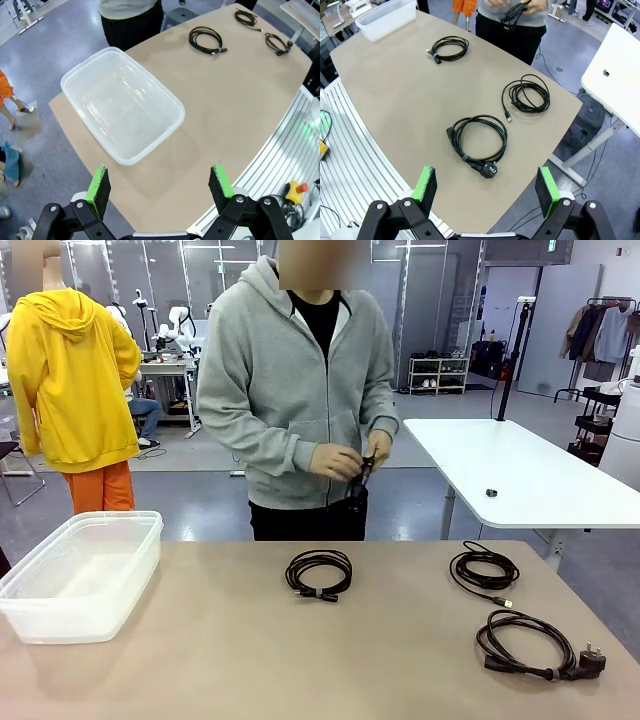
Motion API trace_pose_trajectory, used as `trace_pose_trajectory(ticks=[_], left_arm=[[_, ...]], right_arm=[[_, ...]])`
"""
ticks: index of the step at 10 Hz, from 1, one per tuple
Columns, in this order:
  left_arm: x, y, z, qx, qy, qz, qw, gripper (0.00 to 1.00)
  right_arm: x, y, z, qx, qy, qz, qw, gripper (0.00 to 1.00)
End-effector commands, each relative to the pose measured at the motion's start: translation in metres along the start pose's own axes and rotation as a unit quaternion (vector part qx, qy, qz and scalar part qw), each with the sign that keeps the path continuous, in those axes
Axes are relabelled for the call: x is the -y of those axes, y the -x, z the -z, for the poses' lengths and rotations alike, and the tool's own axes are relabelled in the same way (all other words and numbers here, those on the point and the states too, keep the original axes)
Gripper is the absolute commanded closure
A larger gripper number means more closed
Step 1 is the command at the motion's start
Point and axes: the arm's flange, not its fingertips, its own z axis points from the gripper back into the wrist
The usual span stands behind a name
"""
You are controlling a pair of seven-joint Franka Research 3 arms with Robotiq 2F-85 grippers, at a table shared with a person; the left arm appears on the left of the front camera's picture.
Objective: Organize and store the cables.
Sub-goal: Place the Power Cable into the Organizing box.
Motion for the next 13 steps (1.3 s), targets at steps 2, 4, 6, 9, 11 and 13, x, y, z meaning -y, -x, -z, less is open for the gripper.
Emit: trace_pose_trajectory(ticks=[2,4,6,9,11,13], left_arm=[[-0.001,-0.002,-0.002,0.001,-0.001,-0.001,1.0,0.0],[-0.001,-0.002,-0.002,0.001,-0.001,-0.001,1.0,0.0],[-0.001,-0.002,-0.002,0.001,-0.001,-0.001,1.0,0.0],[-0.001,-0.002,-0.002,0.001,-0.001,-0.001,1.0,0.0],[-0.001,-0.002,-0.002,0.001,-0.001,-0.001,1.0,0.0],[-0.001,-0.002,-0.002,0.001,-0.001,-0.001,1.0,0.0]], right_arm=[[-0.002,0.0,-0.001,0.004,-0.002,-0.008,1.0,0.0],[-0.002,0.0,-0.001,0.004,-0.002,-0.008,1.0,0.0],[-0.002,0.0,-0.001,0.004,-0.002,-0.008,1.0,0.0],[-0.002,0.0,-0.001,0.004,-0.002,-0.008,1.0,0.0],[-0.002,-0.011,0.011,-0.056,-0.011,-0.031,0.998,0.0],[-0.003,-0.024,0.067,-0.161,-0.067,-0.141,0.974,0.0]])
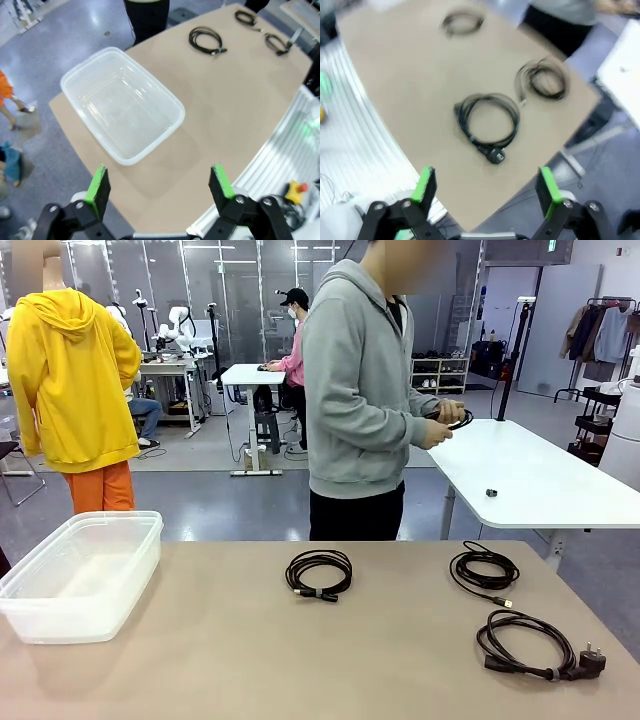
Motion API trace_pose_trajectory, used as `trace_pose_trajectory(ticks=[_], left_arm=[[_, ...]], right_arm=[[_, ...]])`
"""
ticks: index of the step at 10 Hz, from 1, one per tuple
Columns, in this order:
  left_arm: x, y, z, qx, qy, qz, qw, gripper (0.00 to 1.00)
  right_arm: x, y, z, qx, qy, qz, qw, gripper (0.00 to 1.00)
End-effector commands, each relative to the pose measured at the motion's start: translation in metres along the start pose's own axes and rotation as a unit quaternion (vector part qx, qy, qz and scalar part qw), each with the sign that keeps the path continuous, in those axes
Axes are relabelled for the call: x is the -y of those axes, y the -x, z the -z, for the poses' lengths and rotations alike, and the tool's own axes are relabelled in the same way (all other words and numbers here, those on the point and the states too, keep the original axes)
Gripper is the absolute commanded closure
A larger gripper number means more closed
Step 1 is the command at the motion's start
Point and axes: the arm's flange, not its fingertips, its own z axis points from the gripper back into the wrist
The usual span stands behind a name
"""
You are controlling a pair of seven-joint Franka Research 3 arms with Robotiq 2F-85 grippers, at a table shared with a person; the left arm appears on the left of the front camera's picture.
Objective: Organize and store the cables.
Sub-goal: Place the Power Cable into the Organizing box.
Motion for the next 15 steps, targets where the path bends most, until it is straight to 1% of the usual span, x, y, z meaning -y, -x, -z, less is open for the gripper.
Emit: trace_pose_trajectory(ticks=[1,3,4,5,6,7,10,11,12,13,14,15], left_arm=[[-0.001,-0.002,-0.002,0.002,-0.001,-0.001,1.0,0.0],[-0.001,-0.002,-0.002,0.002,-0.001,-0.001,1.0,0.0],[-0.001,-0.002,-0.002,0.002,-0.001,-0.001,1.0,0.0],[-0.001,-0.002,-0.002,0.002,-0.001,-0.001,1.0,0.0],[-0.001,-0.002,-0.002,0.002,-0.001,-0.001,1.0,0.0],[-0.001,-0.002,-0.002,0.002,-0.001,-0.001,1.0,0.0],[-0.001,-0.002,-0.002,0.002,-0.001,-0.001,1.0,0.0],[-0.001,-0.002,-0.002,0.002,-0.001,-0.001,1.0,0.0],[-0.001,-0.002,-0.002,0.002,-0.001,-0.001,1.0,0.0],[-0.001,-0.002,-0.002,0.002,-0.001,-0.001,1.0,0.0],[-0.001,-0.002,-0.002,0.002,-0.001,-0.001,1.0,0.0],[-0.001,-0.002,-0.002,0.002,-0.001,-0.001,1.0,0.0]], right_arm=[[0.011,-0.016,0.043,-0.095,-0.043,-0.123,0.987,0.0],[-0.001,-0.018,0.091,-0.15,-0.081,-0.199,0.965,0.0],[-0.007,-0.015,0.107,-0.159,-0.099,-0.217,0.958,0.0],[-0.011,-0.012,0.114,-0.169,-0.1,-0.222,0.955,0.0],[-0.013,-0.01,0.115,-0.164,-0.105,-0.221,0.956,0.0],[-0.014,-0.01,0.12,-0.172,-0.103,-0.221,0.954,0.0],[-0.014,-0.018,0.136,-0.191,-0.1,-0.211,0.953,0.0],[-0.015,-0.021,0.147,-0.193,-0.109,-0.209,0.953,0.0],[-0.019,-0.023,0.163,-0.214,-0.101,-0.214,0.948,0.0],[-0.026,-0.025,0.177,-0.216,-0.106,-0.214,0.947,0.0],[-0.034,-0.024,0.193,-0.24,-0.09,-0.212,0.943,0.0],[-0.038,-0.019,0.205,-0.241,-0.091,-0.2,0.945,0.0]])
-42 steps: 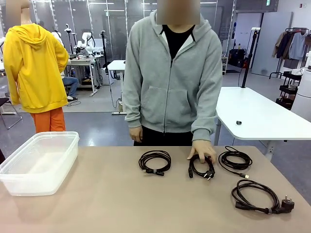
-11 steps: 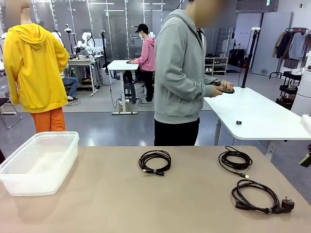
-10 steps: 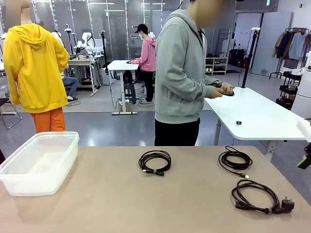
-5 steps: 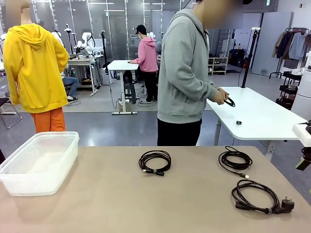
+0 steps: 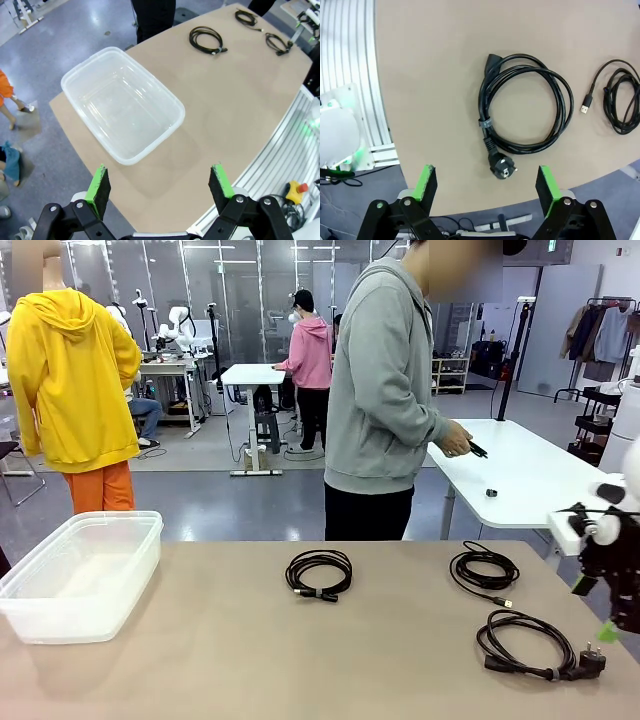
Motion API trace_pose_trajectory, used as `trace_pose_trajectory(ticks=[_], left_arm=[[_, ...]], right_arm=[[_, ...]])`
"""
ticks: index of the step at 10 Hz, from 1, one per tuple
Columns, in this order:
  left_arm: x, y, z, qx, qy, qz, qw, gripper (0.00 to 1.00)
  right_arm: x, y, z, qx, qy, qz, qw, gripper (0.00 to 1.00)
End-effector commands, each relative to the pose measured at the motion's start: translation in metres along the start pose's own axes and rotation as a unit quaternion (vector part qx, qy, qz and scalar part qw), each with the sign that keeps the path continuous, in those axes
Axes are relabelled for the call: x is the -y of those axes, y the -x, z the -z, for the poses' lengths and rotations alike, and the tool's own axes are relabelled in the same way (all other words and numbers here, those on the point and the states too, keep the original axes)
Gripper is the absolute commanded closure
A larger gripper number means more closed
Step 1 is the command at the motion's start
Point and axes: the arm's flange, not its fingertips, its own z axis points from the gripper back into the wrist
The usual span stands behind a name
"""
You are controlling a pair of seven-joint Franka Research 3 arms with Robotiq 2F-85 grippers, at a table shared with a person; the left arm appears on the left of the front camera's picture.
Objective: Organize and store the cables.
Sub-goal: Place the Power Cable into the Organizing box.
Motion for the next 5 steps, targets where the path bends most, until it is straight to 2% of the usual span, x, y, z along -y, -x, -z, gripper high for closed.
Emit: trace_pose_trajectory(ticks=[1,5], left_arm=[[-0.001,-0.002,-0.002,0.002,0.0,-0.001,1.0,0.0],[-0.001,-0.002,-0.002,0.002,0.0,-0.001,1.0,0.0]], right_arm=[[-0.044,-0.007,0.056,0.004,-0.003,0.041,0.999,0.0],[-0.057,-0.013,0.091,-0.02,-0.025,0.035,0.999,0.0]])
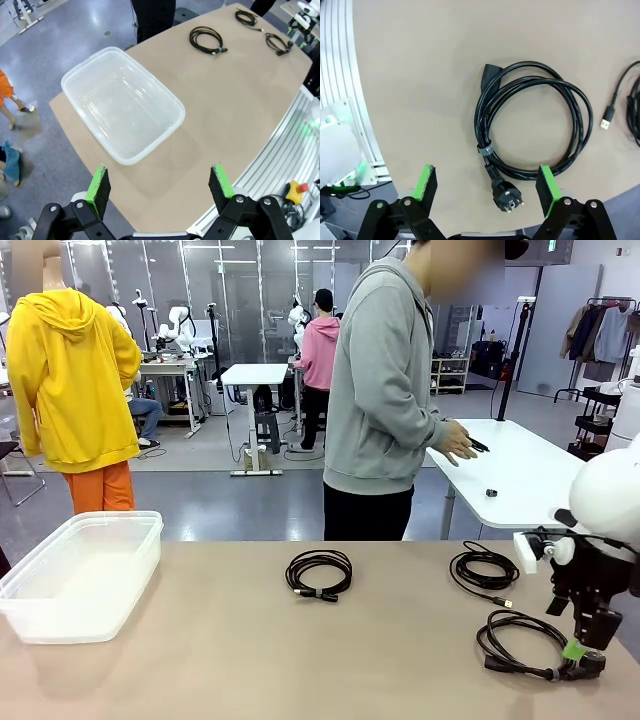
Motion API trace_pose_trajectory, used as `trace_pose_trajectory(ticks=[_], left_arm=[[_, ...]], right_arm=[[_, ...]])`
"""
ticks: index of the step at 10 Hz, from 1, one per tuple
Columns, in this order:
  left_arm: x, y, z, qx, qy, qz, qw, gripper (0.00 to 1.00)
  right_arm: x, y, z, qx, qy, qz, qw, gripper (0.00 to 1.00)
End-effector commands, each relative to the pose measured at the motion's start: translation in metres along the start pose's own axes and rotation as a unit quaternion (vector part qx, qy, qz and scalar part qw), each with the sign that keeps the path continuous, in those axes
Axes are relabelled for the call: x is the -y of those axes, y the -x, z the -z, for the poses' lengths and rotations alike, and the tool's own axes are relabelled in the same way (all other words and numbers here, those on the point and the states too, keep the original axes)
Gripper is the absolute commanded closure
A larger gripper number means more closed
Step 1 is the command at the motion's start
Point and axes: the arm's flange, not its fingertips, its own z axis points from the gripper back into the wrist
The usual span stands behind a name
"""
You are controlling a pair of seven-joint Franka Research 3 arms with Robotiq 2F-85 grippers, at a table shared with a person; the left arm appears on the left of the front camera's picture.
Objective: Organize and store the cables.
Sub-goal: Place the Power Cable into the Organizing box.
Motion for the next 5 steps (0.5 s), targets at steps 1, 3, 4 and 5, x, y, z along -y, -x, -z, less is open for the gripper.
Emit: trace_pose_trajectory(ticks=[1,3,4,5], left_arm=[[-0.001,-0.002,-0.002,0.002,0.0,-0.001,1.0,0.0],[-0.001,-0.002,-0.002,0.002,0.0,-0.001,1.0,0.0],[-0.001,-0.002,-0.002,0.002,0.0,-0.001,1.0,0.0],[-0.001,-0.002,-0.002,0.002,0.0,-0.001,1.0,0.0]], right_arm=[[-0.068,0.006,0.047,-0.004,0.011,0.007,1.0,0.0],[-0.072,0.01,0.06,-0.005,0.008,0.008,1.0,0.0],[-0.075,0.011,0.068,-0.008,0.007,0.008,1.0,0.0],[-0.077,0.013,0.078,-0.009,0.003,0.005,1.0,0.0]])
